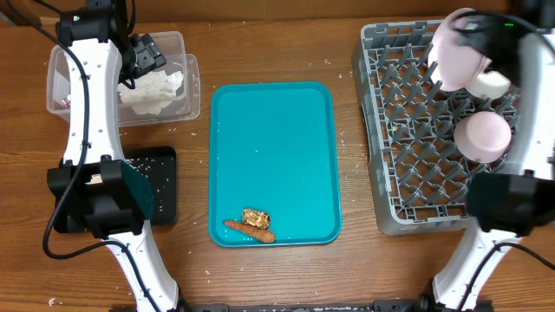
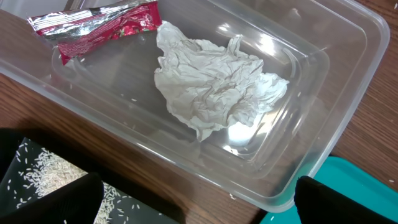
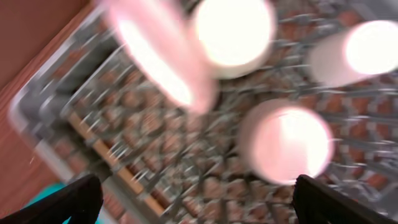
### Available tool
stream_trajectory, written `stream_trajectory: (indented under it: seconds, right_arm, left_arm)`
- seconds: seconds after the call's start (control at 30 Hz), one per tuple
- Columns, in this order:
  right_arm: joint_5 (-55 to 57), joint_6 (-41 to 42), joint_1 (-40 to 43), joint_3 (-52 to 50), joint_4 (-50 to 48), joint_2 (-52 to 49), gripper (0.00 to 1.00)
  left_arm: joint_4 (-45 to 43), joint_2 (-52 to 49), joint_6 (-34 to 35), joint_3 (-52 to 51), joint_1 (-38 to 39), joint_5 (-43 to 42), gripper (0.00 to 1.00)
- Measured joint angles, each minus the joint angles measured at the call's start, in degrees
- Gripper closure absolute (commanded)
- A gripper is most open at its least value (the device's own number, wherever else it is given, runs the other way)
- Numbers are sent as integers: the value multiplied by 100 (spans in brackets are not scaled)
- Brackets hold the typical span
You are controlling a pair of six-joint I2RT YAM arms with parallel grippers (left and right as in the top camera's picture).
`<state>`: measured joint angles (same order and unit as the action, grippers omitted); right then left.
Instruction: Sort waste into correct bins and load items into the dishwasher
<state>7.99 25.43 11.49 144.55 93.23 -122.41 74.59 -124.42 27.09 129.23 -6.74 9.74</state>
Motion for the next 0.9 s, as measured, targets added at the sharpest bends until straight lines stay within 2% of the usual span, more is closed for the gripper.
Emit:
stream_trajectory:
  seconds: [0.2, 0.43, 0.63, 0.77, 0.9]
  right_arm:
    - [-76, 0, 859, 0, 11, 0, 0]
    - [-273, 2, 1045, 0, 24, 0, 0]
    - [-332, 0, 1045, 0, 31, 0, 0]
    - [-332, 0, 1045, 0, 33, 0, 0]
    - [-334, 0, 1045, 0, 33, 0, 0]
  left_arm:
    - [0, 0, 0, 0, 0, 2, 0]
    - [-22, 0, 118, 0, 0, -107, 0]
    - [651, 0, 168, -11, 2, -1862, 0]
    - [1165, 0, -697, -20, 103, -3110, 6]
    - [1956, 0, -1486, -26, 503, -3532, 11]
